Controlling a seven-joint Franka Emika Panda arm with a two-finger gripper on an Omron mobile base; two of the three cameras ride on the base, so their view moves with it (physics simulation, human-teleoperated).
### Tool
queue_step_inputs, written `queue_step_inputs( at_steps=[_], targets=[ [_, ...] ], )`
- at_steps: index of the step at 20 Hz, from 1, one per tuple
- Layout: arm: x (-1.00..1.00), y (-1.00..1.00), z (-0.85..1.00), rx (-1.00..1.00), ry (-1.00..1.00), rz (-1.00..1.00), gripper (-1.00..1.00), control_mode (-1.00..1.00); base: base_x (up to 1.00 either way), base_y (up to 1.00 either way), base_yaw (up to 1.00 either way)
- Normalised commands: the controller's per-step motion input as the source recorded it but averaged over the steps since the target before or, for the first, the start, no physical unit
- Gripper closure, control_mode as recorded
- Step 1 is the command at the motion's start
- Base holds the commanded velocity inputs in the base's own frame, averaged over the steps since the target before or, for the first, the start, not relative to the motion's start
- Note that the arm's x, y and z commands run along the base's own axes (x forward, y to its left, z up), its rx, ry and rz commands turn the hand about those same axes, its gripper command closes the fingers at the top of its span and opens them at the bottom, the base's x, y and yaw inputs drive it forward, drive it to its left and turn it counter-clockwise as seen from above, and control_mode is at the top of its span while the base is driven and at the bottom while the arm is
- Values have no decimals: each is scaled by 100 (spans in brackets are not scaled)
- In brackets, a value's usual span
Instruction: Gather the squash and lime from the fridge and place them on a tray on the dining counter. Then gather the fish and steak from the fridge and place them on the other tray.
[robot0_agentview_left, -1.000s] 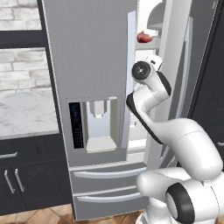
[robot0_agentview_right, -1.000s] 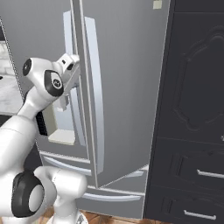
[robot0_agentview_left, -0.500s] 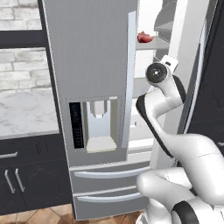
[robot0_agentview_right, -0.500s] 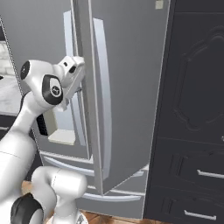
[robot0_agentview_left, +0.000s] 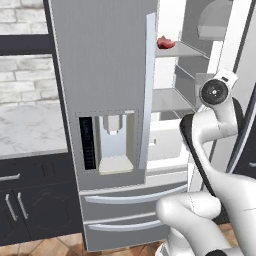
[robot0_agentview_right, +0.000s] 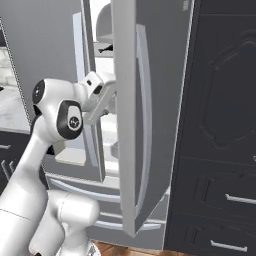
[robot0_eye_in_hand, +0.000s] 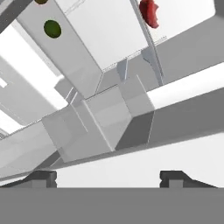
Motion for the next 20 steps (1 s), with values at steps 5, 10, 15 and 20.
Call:
queue_step_inputs(
  at_steps=[5, 10, 15, 20],
  targets=[
    [-22, -88, 0, 0, 0, -1, -100, -100, 0, 0, 0],
    [-32, -98, 0, 0, 0, 0, -100, -100, 0, 0, 0],
    [-23, -92, -4, 0, 0, 0, -100, -100, 0, 0, 0],
    [-3, -69, -1, 0, 0, 0, -100, -100, 0, 0, 0]
  ],
)
